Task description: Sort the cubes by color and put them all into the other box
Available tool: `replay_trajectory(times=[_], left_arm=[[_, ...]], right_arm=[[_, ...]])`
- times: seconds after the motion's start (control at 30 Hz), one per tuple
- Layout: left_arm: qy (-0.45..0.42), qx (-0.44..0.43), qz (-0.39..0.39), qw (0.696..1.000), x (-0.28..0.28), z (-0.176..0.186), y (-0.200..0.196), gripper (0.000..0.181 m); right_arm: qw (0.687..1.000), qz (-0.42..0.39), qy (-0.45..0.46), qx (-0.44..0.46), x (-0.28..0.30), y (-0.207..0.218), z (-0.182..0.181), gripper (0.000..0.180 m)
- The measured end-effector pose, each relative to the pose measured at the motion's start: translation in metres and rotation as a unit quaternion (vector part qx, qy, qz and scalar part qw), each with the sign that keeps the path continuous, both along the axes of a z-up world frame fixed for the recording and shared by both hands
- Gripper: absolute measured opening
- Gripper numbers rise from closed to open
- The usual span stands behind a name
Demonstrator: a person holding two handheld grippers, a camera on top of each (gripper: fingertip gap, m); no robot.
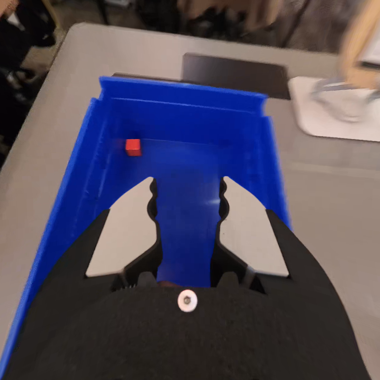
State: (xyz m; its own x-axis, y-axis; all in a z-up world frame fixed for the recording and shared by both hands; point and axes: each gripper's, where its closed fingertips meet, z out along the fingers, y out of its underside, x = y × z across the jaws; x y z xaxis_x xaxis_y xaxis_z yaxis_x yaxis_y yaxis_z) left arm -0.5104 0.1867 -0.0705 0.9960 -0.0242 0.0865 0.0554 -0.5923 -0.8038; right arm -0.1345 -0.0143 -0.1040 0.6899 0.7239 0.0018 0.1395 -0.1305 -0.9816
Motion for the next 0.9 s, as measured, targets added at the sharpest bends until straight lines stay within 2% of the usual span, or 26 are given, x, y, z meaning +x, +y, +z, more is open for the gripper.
replay_trajectory(times=[0.1, 0.2, 0.33, 0.47, 0.53, 0.77, 0.9], left_arm=[[0.107, -0.049, 0.036, 0.992, -0.031, -0.032, 0.050, 0.053], [0.264, -0.113, -0.054, 0.956, -0.039, -0.055, 0.076, 0.051], [0.406, -0.188, -0.214, 0.869, -0.044, -0.067, 0.076, 0.049], [0.503, -0.241, -0.357, 0.750, -0.046, -0.075, 0.070, 0.042], [0.533, -0.248, -0.394, 0.706, -0.047, -0.076, 0.075, 0.042], [0.588, -0.304, -0.427, 0.616, -0.077, -0.085, 0.091, 0.049], [0.583, -0.327, -0.438, 0.601, -0.082, -0.089, 0.095, 0.049]], right_arm=[[1.000, 0.012, -0.010, 0.007, -0.006, -0.004, 0.000, 0.033], [0.999, 0.020, -0.027, 0.025, -0.009, -0.007, -0.001, 0.032], [0.999, 0.021, -0.031, 0.031, -0.007, -0.009, 0.000, 0.032], [1.000, 0.021, -0.016, 0.016, -0.004, -0.006, 0.000, 0.031], [1.000, 0.021, -0.011, 0.009, -0.004, -0.005, -0.001, 0.030], [1.000, 0.018, -0.017, -0.001, -0.006, 0.001, -0.004, 0.030], [1.000, 0.018, -0.016, -0.008, -0.007, 0.003, -0.005, 0.030]])
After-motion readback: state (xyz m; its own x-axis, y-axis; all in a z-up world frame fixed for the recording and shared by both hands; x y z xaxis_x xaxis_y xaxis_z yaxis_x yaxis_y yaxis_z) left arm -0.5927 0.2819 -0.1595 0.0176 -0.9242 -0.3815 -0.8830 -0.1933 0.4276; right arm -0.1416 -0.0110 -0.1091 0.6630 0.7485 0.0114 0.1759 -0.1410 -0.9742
